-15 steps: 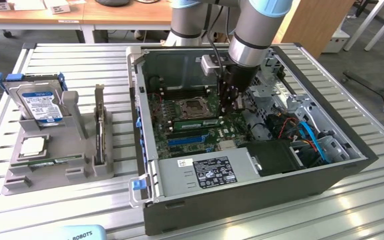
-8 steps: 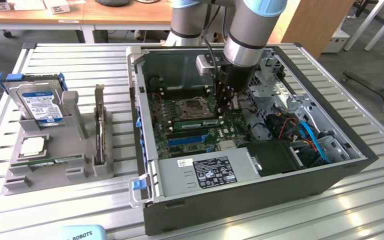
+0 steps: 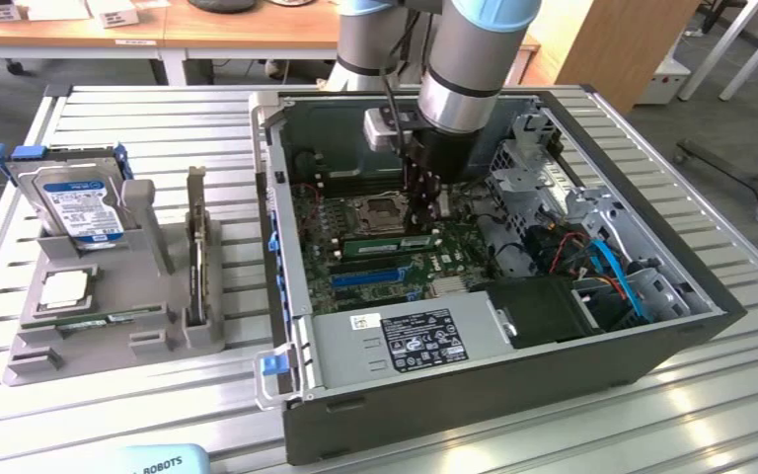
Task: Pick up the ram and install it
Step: 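Press down the ram until it locks into place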
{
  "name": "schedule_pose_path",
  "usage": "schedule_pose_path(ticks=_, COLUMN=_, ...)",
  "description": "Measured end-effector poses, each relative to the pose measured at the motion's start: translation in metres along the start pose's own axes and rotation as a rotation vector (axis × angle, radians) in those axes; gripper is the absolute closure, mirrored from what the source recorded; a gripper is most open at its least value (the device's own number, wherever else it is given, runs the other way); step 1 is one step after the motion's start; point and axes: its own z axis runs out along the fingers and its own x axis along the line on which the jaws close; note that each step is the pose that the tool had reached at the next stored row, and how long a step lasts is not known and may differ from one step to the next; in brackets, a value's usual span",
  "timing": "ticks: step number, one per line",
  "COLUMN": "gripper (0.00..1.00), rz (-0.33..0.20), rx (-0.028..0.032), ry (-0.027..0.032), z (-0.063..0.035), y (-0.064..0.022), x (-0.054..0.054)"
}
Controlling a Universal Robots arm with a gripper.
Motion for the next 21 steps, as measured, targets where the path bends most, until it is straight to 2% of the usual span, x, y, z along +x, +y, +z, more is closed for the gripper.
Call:
schedule_pose_path(ticks=17, gripper=0.9, rz=0.004, rx=0.0001, ry=-0.0001, z=0.0018, y=0.0433, x=0.0)
schedule_pose_path(ticks=21, gripper=0.9, rz=0.004, rx=0.0001, ry=-0.0001, z=0.0019, y=0.0463, x=-0.001)
